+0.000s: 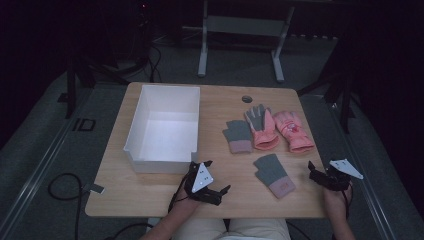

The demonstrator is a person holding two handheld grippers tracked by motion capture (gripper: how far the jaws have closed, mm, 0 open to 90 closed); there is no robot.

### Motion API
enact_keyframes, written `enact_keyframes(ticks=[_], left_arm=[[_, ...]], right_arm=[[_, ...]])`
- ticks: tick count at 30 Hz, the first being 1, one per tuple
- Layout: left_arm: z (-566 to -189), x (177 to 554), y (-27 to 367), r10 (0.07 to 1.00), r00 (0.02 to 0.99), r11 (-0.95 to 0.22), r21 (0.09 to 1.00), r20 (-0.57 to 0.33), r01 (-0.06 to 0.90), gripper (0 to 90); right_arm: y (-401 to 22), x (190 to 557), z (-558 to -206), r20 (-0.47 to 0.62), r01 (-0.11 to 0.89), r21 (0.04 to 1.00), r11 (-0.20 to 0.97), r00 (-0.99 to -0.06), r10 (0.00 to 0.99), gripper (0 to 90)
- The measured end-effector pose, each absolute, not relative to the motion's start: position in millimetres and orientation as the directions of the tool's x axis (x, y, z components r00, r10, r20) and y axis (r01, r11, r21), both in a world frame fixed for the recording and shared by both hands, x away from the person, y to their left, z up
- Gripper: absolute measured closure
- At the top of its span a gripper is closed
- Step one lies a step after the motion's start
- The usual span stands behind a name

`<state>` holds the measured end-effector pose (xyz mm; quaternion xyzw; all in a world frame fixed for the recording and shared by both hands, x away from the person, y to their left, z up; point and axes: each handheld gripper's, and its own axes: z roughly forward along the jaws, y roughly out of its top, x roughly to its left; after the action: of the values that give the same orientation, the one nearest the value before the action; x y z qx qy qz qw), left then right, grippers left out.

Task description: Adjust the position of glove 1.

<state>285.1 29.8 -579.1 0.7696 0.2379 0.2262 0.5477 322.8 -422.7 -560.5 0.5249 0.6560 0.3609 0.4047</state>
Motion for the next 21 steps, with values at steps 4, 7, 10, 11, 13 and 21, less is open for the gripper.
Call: enact_keyframes(ticks=[4,7,10,11,13,21], left_arm=[[-579.1,285.3,30.3,0.616,0.784,-0.281,0.952,0.081,0.122,0.0],[-578.9,285.1,29.3,0.615,0.784,-0.291,0.949,0.090,0.120,0.0],[-578.9,285.5,28.8,0.617,0.782,-0.292,0.948,0.086,0.126,0.0],[-578.9,285.5,29.0,0.619,0.781,-0.290,0.949,0.085,0.126,0.0],[-579.0,285.3,29.3,0.619,0.781,-0.289,0.949,0.086,0.124,0.0],[-579.0,285.4,30.2,0.610,0.788,-0.285,0.951,0.084,0.119,0.0]], right_arm=[[-421.4,324.5,-560.7,-0.170,0.412,0.890,0.197,-0.102,0.980,13.4],[-420.8,325.8,-560.8,-0.178,0.422,0.883,0.207,-0.107,0.978,13.5],[-420.5,325.4,-560.8,-0.180,0.419,0.883,0.210,-0.111,0.977,13.5],[-420.4,325.5,-560.8,-0.179,0.419,0.883,0.210,-0.113,0.977,13.5],[-420.7,325.5,-560.8,-0.177,0.420,0.884,0.208,-0.112,0.978,13.5],[-424.3,325.8,-558.0,-0.152,0.405,0.894,0.192,-0.129,0.980,13.4]])
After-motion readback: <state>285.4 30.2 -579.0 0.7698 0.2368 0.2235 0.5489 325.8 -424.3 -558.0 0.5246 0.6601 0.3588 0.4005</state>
